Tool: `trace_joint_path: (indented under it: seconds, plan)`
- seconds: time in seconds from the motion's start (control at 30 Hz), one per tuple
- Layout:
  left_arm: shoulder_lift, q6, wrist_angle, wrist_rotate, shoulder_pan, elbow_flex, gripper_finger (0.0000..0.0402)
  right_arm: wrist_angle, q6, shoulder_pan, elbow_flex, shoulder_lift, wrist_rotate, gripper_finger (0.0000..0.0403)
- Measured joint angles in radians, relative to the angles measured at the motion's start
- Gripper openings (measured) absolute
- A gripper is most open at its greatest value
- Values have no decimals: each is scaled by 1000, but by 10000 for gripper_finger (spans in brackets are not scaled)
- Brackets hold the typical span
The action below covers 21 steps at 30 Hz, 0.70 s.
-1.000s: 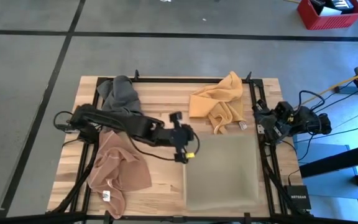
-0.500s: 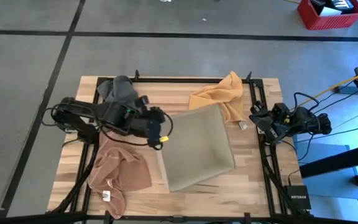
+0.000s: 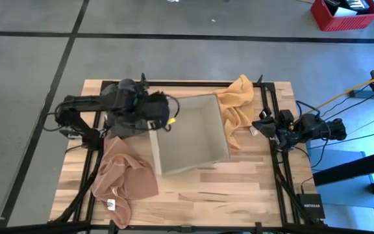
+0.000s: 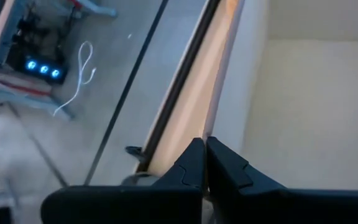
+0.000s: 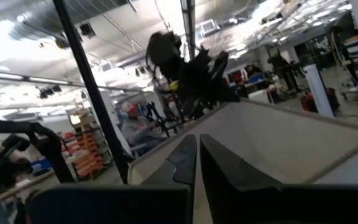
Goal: Fold towel
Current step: Move the brown laundry organizer to the top center of the table
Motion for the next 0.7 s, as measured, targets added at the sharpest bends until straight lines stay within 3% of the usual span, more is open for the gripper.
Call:
trace_joint_path:
  seconds: [0.17,0.27,0.6,0.7]
  plan:
    - [-1,41,-25,1,155,-81,0,-50,-20,0,0,0,12,26]
    - [0,148,23,-3,243,-141,0,-74,-23,0,0,1,19,26]
    - [0,688,520,8,480,-310,0,-115,-48,0,-1,3,31,26]
    - [2,787,658,48,542,-336,0,-122,-50,0,-1,3,31,26]
